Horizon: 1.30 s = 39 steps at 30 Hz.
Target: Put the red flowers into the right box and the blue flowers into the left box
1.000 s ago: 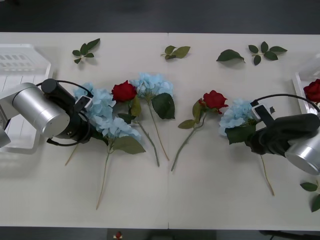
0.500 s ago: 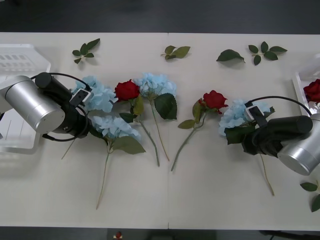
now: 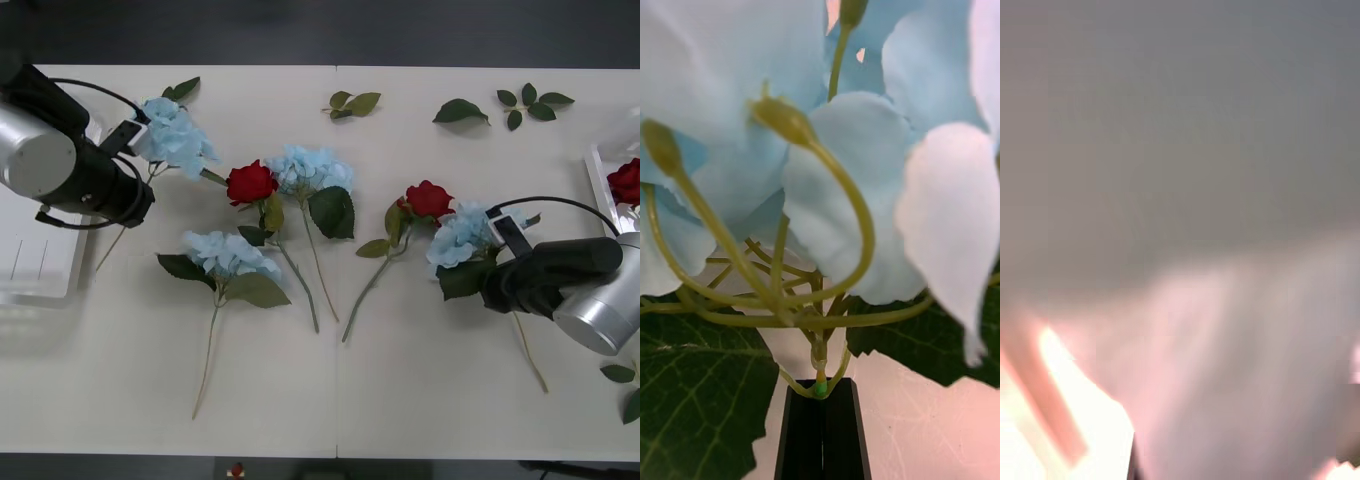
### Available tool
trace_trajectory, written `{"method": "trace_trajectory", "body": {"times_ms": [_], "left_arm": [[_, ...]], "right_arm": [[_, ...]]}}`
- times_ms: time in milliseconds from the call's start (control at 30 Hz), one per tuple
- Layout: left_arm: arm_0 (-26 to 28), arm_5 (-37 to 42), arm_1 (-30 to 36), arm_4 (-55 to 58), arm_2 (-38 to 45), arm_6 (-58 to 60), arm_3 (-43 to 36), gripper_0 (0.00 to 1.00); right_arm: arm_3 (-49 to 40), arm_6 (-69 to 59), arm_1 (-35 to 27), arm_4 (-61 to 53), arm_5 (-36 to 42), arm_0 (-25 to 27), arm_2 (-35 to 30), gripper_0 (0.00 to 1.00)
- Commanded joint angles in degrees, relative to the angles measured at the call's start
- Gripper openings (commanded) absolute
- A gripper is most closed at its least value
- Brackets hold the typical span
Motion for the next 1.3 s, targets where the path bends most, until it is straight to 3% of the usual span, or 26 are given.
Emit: {"method": "trace_trajectory", "body": {"times_ms": [33, 400, 633, 1000, 1300], "left_arm": [[1.5, 1.0, 1.7, 0.5, 6.8, -5.2, -0.9, 0.0], [7.5, 5.4, 1.7, -0.1, 21.5, -14.5, -0.9, 0.0], [8.9, 9.5, 1.7, -1.4, 29.6, -18.5, -0.8, 0.0], [10.2, 6.7, 2.1, -5.7, 37.7, -26.4, 11.5, 0.0], [10.2, 3.6, 2.8, -7.1, 35.5, -27.3, 20.7, 0.0]], "right_arm": [[-0.2, -1.3, -2.4, -2.8, -3.0, -0.7, -1.5, 0.0], [-6.2, 1.9, -10.8, -24.1, -9.7, -0.6, -9.7, 0.0], [-10.6, 4.1, -12.4, -34.4, -13.4, -0.6, -13.9, 0.0], [-13.1, 20.7, -9.7, -53.6, -14.4, -1.5, -18.9, 0.0], [-12.4, 39.7, -4.0, -69.4, -14.5, -2.0, -22.1, 0.0]]}}
